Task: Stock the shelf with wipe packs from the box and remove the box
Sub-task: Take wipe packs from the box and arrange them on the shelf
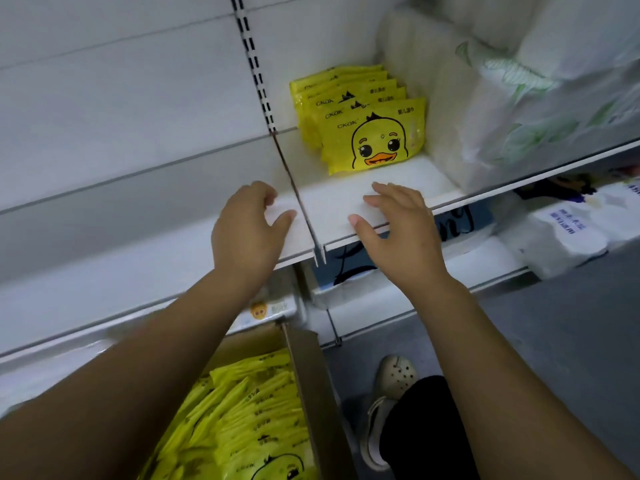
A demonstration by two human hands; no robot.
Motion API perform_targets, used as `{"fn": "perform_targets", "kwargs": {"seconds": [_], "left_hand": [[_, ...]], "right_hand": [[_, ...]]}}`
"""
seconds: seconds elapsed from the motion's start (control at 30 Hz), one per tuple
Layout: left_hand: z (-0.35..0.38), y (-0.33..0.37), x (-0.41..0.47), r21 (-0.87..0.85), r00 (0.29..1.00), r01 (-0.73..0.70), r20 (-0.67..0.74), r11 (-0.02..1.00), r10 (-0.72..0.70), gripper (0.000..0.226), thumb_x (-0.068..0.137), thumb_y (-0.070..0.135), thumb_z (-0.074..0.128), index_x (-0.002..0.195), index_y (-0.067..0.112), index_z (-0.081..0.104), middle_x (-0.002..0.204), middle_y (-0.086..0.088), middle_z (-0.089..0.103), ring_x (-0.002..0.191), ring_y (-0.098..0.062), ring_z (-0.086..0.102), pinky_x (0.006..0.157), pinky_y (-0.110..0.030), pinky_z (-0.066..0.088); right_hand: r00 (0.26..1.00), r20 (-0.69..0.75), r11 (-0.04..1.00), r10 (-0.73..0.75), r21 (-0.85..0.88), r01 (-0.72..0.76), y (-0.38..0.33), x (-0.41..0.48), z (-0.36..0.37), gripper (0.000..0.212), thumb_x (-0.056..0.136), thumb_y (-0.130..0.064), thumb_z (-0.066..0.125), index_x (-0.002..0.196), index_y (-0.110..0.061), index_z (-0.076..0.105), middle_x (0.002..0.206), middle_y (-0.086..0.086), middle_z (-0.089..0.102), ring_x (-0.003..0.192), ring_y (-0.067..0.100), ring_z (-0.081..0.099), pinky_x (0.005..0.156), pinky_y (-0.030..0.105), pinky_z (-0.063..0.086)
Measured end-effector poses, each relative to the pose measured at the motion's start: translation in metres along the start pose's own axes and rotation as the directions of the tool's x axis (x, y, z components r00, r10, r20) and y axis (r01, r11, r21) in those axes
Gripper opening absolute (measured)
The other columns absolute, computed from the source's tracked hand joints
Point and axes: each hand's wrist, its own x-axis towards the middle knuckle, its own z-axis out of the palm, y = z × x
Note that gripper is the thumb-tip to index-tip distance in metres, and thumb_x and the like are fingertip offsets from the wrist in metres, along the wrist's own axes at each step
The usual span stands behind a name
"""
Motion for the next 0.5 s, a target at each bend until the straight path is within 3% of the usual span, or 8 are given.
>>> {"fn": "perform_targets", "kwargs": {"seconds": [0.13,0.23,0.5], "left_hand": [[-0.033,-0.025,-0.060,0.065,0.998,0.055,0.001,0.996,-0.055,0.036,0.094,0.041,0.067,0.122,0.019,0.066,0.123,0.002,0.067,0.118,-0.022,0.057,0.094,-0.037,0.046],[-0.061,-0.056,-0.106,0.115,0.994,0.110,-0.003,0.987,-0.110,0.035,0.092,0.038,0.071,0.118,0.014,0.068,0.119,-0.005,0.069,0.116,-0.029,0.058,0.094,-0.042,0.047],[-0.134,-0.144,-0.252,0.336,0.961,0.243,0.048,0.910,-0.274,0.043,0.090,0.045,0.070,0.118,0.012,0.066,0.120,-0.010,0.068,0.116,-0.035,0.058,0.092,-0.046,0.047]], "right_hand": [[0.989,0.078,0.990,-0.127,0.072,0.121,-0.037,-0.035,0.023,0.036,0.095,-0.036,0.066,0.119,-0.011,0.071,0.132,0.000,0.064,0.129,0.018,0.048,0.109,0.042,0.042],[0.965,0.171,0.978,-0.197,0.098,0.182,-0.066,-0.065,0.039,0.040,0.095,-0.038,0.064,0.122,-0.011,0.070,0.130,0.001,0.065,0.127,0.019,0.050,0.108,0.040,0.043],[0.812,0.389,0.900,-0.435,0.155,0.407,-0.129,-0.150,0.091,0.032,0.092,-0.036,0.068,0.113,-0.013,0.074,0.113,-0.001,0.071,0.115,0.020,0.057,0.097,0.040,0.049]]}}
